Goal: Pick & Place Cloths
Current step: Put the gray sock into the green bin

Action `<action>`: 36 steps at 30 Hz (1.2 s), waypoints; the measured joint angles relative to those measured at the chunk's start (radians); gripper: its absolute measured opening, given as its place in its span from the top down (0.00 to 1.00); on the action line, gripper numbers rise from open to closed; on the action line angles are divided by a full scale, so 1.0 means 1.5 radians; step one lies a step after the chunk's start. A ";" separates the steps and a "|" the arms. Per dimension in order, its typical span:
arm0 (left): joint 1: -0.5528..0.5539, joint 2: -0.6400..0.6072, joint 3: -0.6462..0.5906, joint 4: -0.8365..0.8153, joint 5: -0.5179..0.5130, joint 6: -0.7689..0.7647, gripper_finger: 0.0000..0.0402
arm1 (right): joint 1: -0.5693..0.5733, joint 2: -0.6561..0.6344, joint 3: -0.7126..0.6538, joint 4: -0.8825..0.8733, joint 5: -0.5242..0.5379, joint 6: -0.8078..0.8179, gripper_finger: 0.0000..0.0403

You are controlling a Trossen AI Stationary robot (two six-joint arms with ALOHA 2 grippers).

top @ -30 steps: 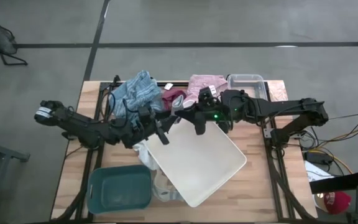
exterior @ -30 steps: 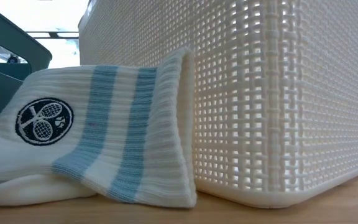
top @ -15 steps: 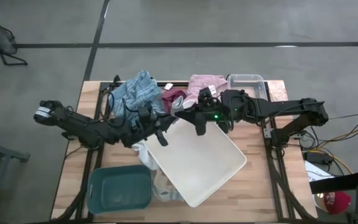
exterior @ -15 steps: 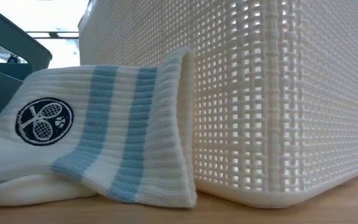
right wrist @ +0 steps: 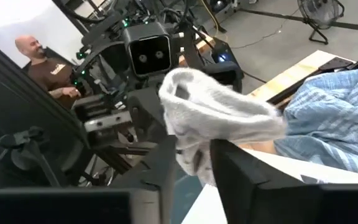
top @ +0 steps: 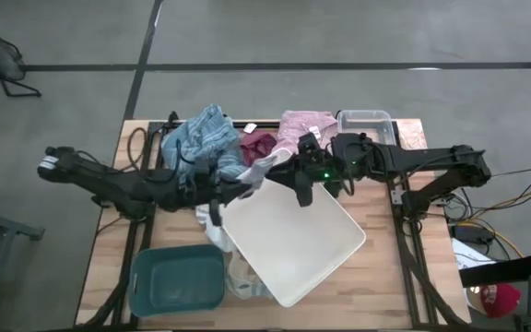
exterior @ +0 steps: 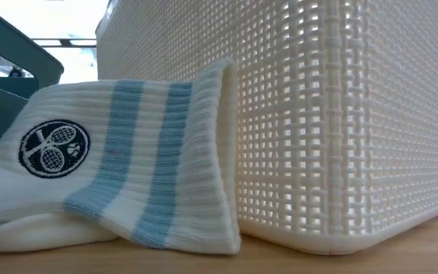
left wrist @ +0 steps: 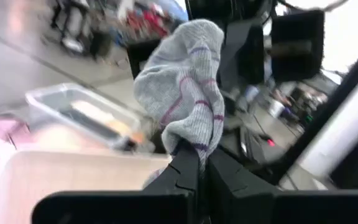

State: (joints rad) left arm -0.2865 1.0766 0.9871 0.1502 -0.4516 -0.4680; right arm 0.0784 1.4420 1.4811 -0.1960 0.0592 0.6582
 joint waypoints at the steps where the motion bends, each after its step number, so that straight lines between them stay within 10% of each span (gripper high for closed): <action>1: 0.000 -0.014 0.000 -0.028 0.016 -0.010 0.97 | 0.000 0.000 0.000 -0.005 0.000 0.000 0.72; 13: -0.001 -0.153 0.018 -0.289 0.394 -0.326 0.96 | -0.002 0.000 0.000 -0.028 0.001 -0.016 0.46; 23: -0.080 -0.093 0.017 -0.464 0.647 -0.511 0.97 | -0.002 0.000 0.000 -0.026 0.008 -0.021 0.40; 36: -0.146 0.066 0.016 -0.669 0.696 -0.479 0.96 | -0.004 0.000 0.000 -0.026 0.015 -0.022 0.37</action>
State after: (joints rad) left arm -0.5060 1.1758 1.0107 -0.8528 0.5922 -1.1866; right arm 0.0719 1.4427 1.4807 -0.2356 0.0813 0.6249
